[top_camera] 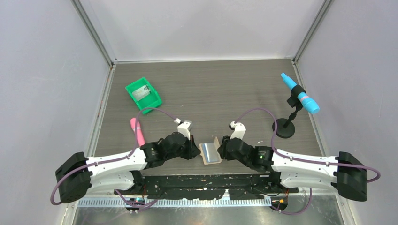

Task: Take the credit cards out of the card holder
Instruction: Open the card holder at the center of the board.

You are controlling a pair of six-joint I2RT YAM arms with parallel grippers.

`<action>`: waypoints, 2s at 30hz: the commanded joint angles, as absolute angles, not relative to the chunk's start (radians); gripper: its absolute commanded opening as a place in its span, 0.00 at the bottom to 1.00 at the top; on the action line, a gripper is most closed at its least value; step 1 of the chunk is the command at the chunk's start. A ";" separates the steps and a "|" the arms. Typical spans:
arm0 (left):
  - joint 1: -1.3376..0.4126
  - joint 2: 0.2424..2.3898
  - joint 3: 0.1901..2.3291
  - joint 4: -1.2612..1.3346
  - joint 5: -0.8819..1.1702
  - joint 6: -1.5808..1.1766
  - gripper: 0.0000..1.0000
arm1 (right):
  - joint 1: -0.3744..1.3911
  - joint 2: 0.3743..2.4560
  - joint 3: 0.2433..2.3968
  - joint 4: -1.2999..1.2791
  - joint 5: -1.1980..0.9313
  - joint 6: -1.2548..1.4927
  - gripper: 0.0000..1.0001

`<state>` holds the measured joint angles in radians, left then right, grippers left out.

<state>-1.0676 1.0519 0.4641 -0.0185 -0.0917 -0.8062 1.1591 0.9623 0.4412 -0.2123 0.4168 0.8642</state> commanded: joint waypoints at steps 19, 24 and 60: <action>-1.071 0.991 0.439 0.037 -0.086 -0.821 0.00 | 1.157 0.832 0.596 -0.520 0.562 0.867 0.46; -1.070 0.988 0.444 0.038 -0.083 -0.819 0.00 | 1.160 0.795 0.658 -0.471 0.498 0.826 0.45; -1.070 0.960 0.429 0.023 -0.094 -0.819 0.00 | 1.184 1.231 0.531 -0.062 0.324 0.847 0.64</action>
